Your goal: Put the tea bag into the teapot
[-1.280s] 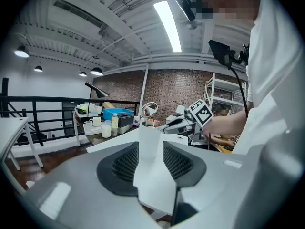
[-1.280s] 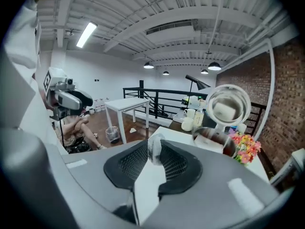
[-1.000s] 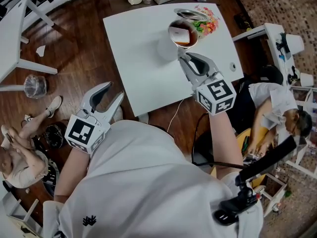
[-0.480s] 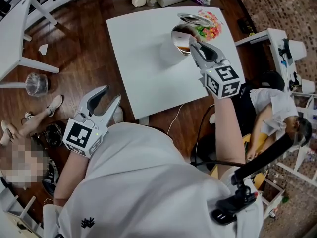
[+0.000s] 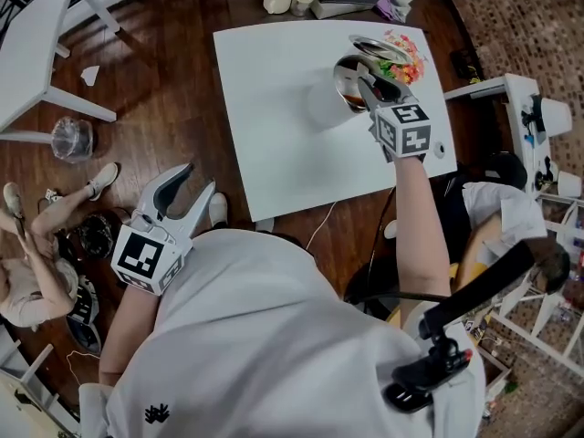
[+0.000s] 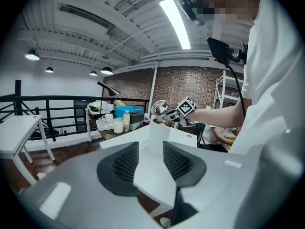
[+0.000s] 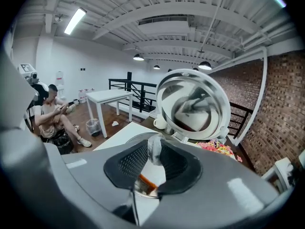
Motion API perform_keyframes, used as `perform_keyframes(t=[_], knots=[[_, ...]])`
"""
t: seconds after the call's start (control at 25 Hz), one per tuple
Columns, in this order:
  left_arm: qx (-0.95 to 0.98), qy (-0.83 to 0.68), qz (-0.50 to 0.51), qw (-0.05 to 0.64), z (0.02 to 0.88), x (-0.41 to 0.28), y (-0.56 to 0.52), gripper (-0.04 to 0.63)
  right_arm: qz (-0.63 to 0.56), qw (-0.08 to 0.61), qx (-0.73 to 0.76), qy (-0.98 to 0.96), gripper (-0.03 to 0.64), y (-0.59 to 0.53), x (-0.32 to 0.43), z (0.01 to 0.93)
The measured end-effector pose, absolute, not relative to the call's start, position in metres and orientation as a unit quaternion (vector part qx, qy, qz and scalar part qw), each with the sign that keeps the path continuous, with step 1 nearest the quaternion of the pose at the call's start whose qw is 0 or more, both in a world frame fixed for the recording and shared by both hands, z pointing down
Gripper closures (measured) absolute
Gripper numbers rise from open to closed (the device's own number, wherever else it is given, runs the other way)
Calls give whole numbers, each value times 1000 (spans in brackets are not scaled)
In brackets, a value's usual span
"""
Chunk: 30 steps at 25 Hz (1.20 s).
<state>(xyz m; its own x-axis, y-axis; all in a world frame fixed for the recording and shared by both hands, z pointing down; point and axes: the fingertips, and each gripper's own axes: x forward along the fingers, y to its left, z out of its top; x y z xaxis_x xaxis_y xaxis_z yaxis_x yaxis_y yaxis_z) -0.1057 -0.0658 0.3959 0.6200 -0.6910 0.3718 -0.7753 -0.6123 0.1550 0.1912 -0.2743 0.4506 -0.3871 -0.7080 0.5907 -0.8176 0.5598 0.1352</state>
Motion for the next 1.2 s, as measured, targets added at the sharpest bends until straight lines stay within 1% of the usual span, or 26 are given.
perform_keyframes(t=[0.32, 0.48, 0.68, 0.76, 1.0, 1.2], knots=[[880, -426, 136, 159, 396, -116, -65, 462, 85, 341, 455, -818, 532, -281, 187, 465], [881, -424, 136, 160, 397, -116, -65, 462, 85, 350, 449, -818, 509, -280, 186, 471], [881, -422, 138, 160, 399, -118, -67, 462, 91, 341, 453, -819, 454, -281, 185, 473], [882, -421, 138, 159, 399, -118, -68, 462, 89, 336, 456, -819, 446, -281, 186, 470], [889, -409, 134, 157, 397, -112, -68, 462, 70, 304, 479, -821, 454, -269, 188, 442], [900, -390, 126, 151, 391, -105, -71, 462, 54, 269, 491, -827, 459, -235, 183, 403]])
